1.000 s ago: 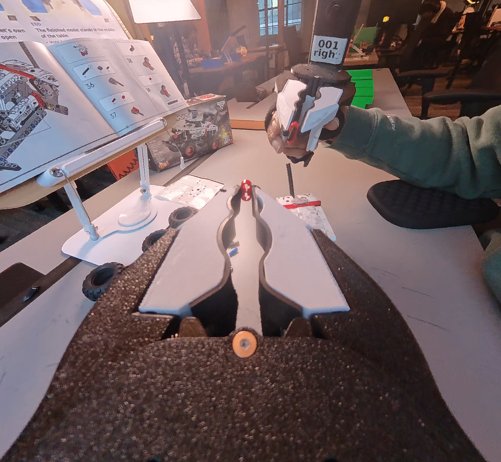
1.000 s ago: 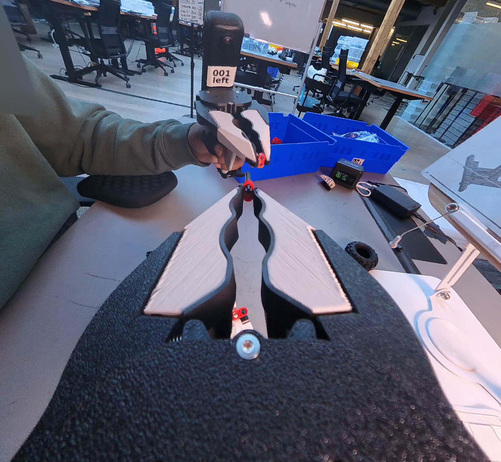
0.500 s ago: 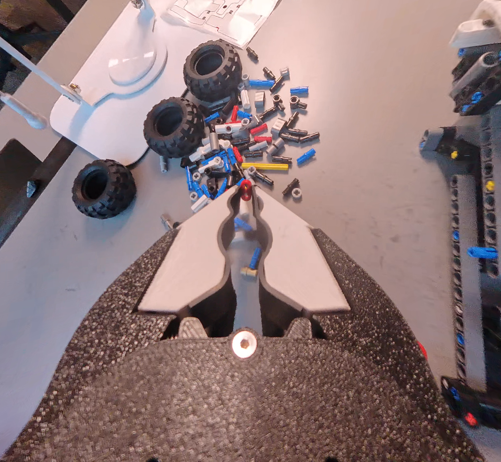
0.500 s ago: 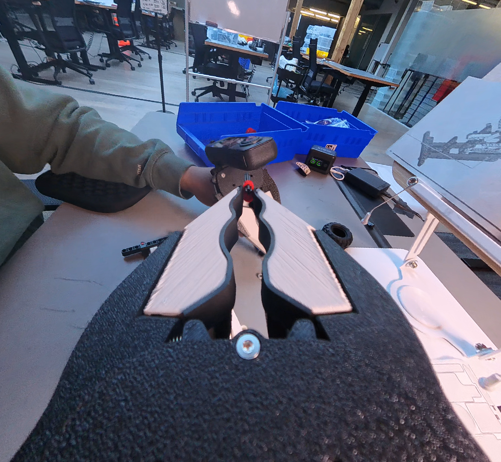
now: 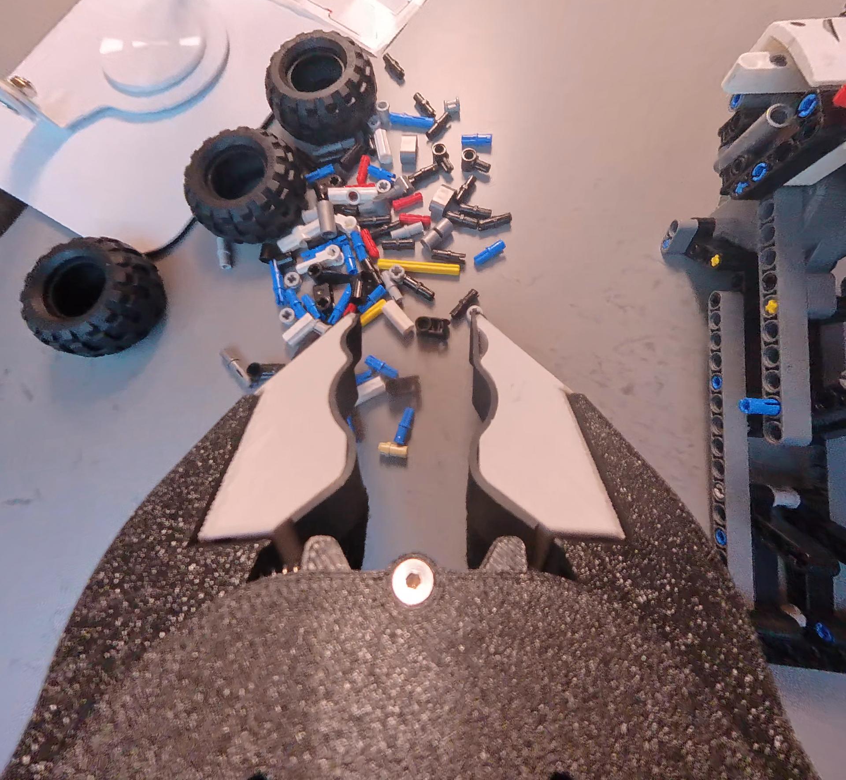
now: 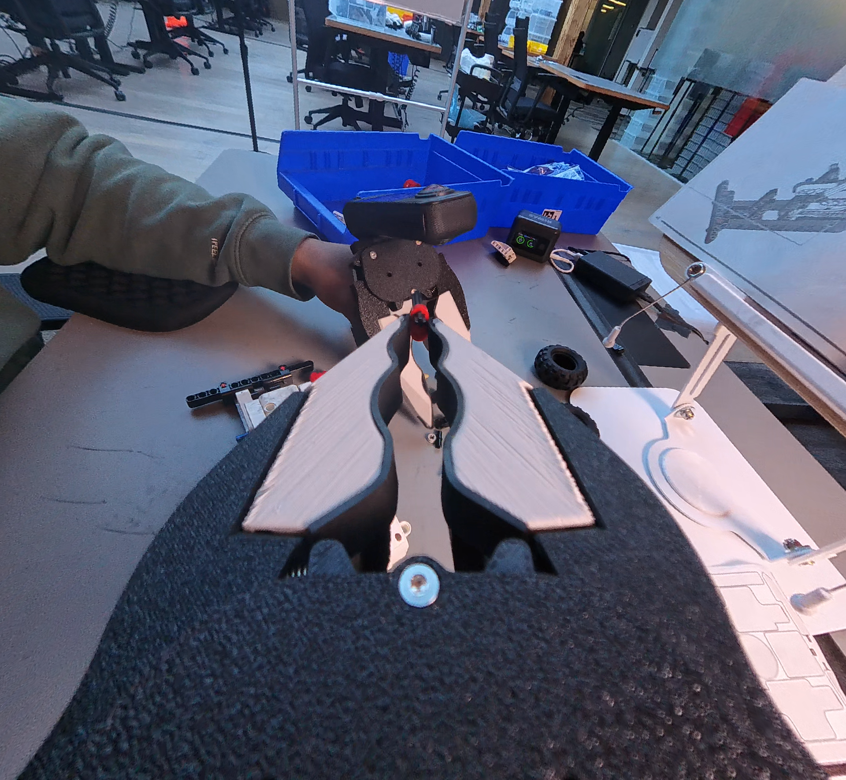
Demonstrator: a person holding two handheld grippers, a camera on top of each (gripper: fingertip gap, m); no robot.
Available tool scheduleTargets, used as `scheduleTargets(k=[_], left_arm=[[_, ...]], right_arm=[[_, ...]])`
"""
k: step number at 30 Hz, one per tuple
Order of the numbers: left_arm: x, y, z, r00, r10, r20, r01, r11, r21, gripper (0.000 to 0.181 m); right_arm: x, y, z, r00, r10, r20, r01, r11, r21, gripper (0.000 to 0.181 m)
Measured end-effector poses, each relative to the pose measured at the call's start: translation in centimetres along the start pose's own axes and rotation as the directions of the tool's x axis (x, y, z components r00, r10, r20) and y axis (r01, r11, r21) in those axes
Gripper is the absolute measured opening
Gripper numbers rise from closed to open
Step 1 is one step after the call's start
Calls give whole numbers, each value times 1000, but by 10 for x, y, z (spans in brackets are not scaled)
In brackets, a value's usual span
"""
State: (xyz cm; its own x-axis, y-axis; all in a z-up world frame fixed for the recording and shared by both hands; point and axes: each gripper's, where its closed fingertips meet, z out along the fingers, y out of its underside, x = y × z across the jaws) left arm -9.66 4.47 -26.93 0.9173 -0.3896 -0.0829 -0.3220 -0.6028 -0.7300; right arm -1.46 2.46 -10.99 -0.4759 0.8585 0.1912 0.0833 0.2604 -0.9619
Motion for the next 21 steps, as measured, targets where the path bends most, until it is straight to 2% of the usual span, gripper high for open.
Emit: scheduleTargets(k=[3, 5, 8, 10, 15, 21], left_arm=[[-3, -15, -10, 999, 23, 28, -25, 996, 88, 45], [8, -38, -25, 999, 38, -13, -35, 975, 220, 43], [49, -83, -66, 975, 130, -182, -29, 881, 471, 32], [62, -100, -85, 967, 185, -178, -55, 828, 559, 26], [84, -108, -98, 947, 276, -162, -130, 793, 595, 7], [89, -105, -99, 940, 288, -183, -130, 797, 589, 4]], right_arm=[[-1, 1, 0, 1000, -2, 3, 2, 1000, -4, 6], [-1, 2, 1, 1000, -2, 6, 2, 1000, -11, 6], [-5, 7, 3, 1000, -7, 21, 7, 1000, -31, 6], [-9, 8, 5, 999, -7, 42, 8, 999, -37, 6], [-19, 10, 10, 997, -20, 79, 25, 998, -59, 7], [-23, 10, 10, 995, -22, 94, 28, 998, -61, 7]])
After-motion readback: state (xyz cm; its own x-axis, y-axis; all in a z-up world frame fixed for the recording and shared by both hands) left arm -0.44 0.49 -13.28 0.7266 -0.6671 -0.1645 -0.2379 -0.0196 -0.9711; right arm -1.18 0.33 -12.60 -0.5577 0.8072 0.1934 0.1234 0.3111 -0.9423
